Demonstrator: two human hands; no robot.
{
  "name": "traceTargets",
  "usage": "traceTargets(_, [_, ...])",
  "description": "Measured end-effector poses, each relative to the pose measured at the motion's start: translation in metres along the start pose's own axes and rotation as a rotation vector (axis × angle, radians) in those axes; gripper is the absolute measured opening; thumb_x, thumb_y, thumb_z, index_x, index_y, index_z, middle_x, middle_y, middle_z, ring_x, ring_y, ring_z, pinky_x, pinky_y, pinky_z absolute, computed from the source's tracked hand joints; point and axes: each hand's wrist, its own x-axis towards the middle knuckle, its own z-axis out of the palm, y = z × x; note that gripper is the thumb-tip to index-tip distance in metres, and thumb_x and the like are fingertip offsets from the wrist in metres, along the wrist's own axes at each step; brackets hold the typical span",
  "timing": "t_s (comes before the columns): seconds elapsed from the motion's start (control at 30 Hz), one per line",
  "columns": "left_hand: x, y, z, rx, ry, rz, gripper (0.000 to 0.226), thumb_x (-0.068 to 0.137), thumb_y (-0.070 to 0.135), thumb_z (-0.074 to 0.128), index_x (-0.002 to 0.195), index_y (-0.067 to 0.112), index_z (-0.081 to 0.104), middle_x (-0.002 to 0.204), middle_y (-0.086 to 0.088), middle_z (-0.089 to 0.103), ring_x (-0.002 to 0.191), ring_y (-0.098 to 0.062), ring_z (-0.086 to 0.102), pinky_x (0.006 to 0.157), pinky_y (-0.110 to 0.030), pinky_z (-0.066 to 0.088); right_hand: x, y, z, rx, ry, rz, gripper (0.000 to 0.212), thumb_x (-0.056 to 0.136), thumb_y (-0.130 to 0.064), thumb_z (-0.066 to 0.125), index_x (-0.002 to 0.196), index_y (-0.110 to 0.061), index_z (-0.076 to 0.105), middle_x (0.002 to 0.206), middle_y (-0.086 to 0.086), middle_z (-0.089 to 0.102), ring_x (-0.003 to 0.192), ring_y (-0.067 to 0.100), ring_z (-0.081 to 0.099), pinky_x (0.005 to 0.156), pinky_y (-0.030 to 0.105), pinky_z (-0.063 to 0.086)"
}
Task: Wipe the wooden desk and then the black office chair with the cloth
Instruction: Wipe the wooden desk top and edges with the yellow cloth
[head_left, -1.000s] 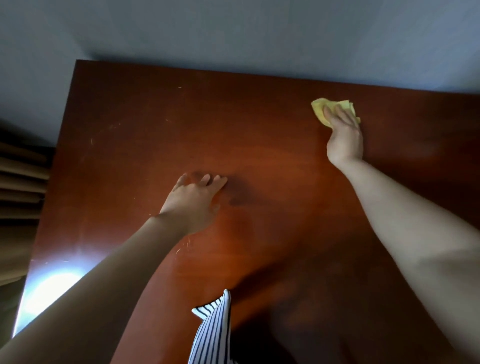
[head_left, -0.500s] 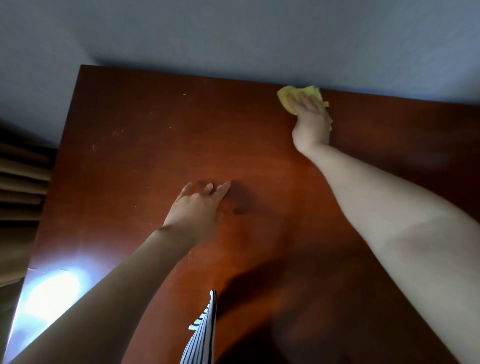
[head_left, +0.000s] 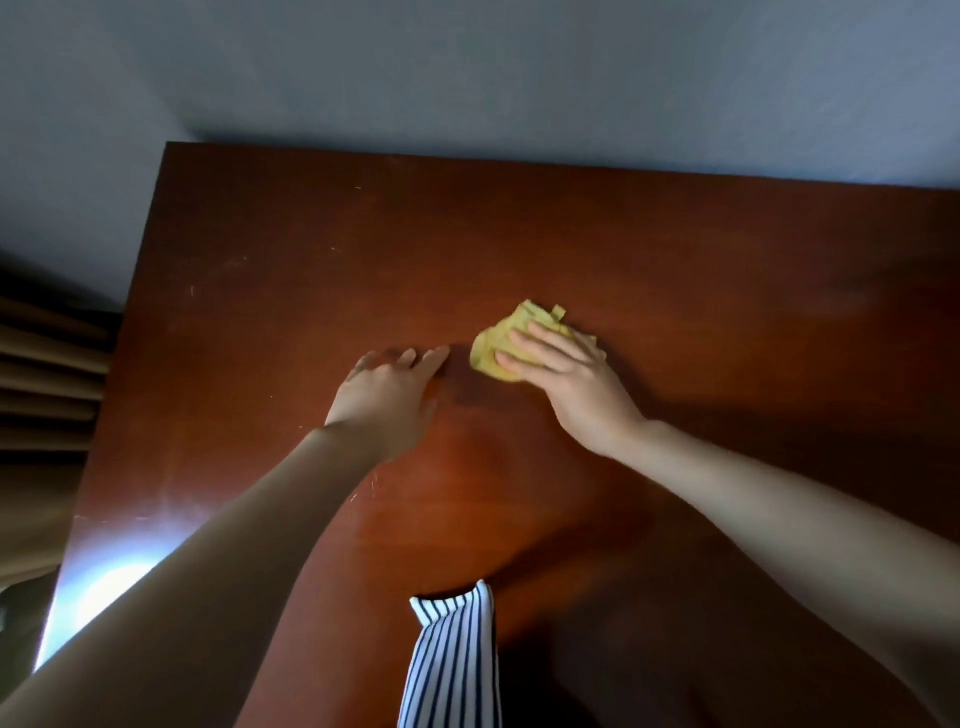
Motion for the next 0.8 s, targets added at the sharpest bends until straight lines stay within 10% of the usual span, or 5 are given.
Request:
traceTargets(0.17, [-0.003,-0.001,0.006,0.025,0.009,0.030,0.064,0.097,0.034,0.039,0.150,0.034,0.002,0.155,0.002,0.023,0.141,-0.021,0.023,0.117,-0.033,0.005,-0.033,0.021,-0.017,0.003,-0.150,-0.174,0.068,0.083,0.018,0.051,0.134,-0.026,0.052,0.145,0.000,0.043,0.139,0.025,0.031,0.111,0.050,0.026])
traceTargets(0.8, [0.010,-0.004,0.001,0.115,0.061,0.087,0.062,0.097,0.037,0.035,0.150,0.030,0.003,0.142,0.000,0.044,0.123,-0.023,0.049,0.111,-0.031,0.025,0.097,0.147,-0.050,-0.033,0.175,0.739,0.063,0.089,0.011,0.033,0.142,-0.021,0.042,0.153,0.007,0.031,0.142,0.026,0.023,0.113,0.032,0.017])
